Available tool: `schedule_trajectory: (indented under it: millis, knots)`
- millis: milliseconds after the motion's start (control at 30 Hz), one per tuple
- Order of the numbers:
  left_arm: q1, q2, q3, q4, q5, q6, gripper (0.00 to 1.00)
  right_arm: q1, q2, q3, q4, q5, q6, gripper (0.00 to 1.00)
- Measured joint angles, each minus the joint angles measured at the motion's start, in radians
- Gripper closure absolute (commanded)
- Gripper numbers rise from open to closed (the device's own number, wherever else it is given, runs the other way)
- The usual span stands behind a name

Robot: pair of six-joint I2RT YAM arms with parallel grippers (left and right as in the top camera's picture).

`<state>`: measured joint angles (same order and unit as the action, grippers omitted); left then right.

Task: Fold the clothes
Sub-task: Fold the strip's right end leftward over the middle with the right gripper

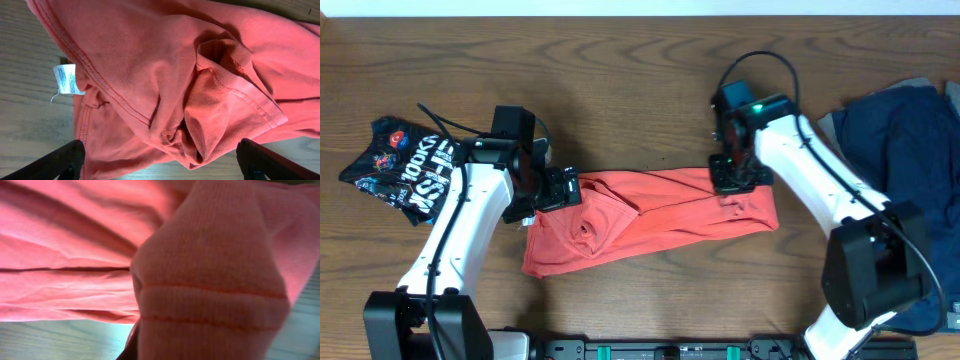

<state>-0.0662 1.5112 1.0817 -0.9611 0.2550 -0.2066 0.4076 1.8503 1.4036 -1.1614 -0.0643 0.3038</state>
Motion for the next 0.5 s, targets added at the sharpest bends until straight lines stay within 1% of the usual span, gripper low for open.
schedule_trajectory:
  millis: [233,500]
  knots:
    - [0.0,0.0,0.0,0.0,0.0,0.0,0.02,0.066,0.021,0.0,0.028,-0.019,0.049,0.99]
    - [0.0,0.0,0.0,0.0,0.0,0.0,0.02,0.129,0.023,0.0,0.059,-0.059,0.065,0.99]
